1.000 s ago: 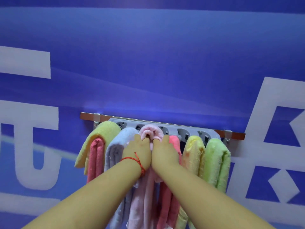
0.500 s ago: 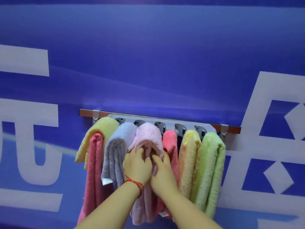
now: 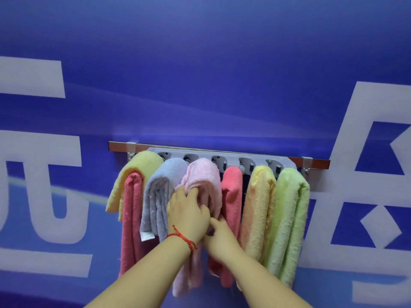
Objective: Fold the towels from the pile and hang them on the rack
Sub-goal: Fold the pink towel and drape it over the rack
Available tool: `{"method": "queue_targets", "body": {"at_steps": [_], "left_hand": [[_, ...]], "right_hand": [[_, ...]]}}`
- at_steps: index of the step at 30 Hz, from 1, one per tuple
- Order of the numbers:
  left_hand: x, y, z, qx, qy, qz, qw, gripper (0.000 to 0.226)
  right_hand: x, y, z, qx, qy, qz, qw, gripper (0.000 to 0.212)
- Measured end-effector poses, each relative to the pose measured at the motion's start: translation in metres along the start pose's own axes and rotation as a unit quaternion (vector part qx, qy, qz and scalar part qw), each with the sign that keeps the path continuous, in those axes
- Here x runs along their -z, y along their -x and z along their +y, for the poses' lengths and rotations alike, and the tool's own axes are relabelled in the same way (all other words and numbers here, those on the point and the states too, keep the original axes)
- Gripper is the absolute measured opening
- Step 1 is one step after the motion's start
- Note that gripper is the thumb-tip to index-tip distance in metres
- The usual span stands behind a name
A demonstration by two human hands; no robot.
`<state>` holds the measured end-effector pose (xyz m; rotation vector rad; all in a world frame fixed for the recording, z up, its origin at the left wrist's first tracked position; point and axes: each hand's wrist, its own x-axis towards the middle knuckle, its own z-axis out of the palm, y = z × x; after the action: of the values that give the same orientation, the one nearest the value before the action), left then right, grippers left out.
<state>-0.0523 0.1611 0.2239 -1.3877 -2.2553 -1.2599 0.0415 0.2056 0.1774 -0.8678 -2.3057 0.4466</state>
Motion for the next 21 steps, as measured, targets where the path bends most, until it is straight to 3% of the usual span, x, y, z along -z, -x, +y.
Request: {"method": "queue_targets", "body": {"at_steps": [2, 4, 8, 12, 15, 18, 21], "left_hand": [[0.008, 0.006, 0.006, -0.046, 0.06, 0.021, 0.997, 0.041], [0.014, 0.01, 0.005, -0.059, 0.139, 0.044, 0.988, 0.033], [0.018, 0.012, 0.004, 0.006, 0.22, 0.06, 0.974, 0.048], [0.019, 0.007, 0.015, 0.063, 0.242, -0.001, 0.968, 0.034], [0.014, 0.002, 0.016, 0.088, 0.223, -0.022, 0.97, 0.047], [0.009, -0.004, 0.016, 0.108, 0.217, -0.04, 0.969, 0.042], [0.011, -0.006, 0.014, 0.076, 0.153, -0.044, 0.984, 0.035]], "right_hand": [[0.009, 0.01, 0.001, -0.03, 0.049, 0.041, 0.998, 0.012], [0.017, 0.019, 0.0, -0.023, 0.023, 0.122, 0.992, 0.011], [0.027, 0.02, -0.014, -0.023, -0.049, 0.192, 0.98, 0.028], [0.033, 0.01, -0.025, -0.041, -0.093, 0.176, 0.979, 0.058], [0.032, 0.002, -0.032, -0.046, -0.098, 0.184, 0.977, 0.063], [0.027, -0.005, -0.031, -0.098, -0.087, 0.165, 0.977, 0.066], [0.019, -0.013, -0.031, -0.168, -0.065, 0.118, 0.977, 0.071]]}}
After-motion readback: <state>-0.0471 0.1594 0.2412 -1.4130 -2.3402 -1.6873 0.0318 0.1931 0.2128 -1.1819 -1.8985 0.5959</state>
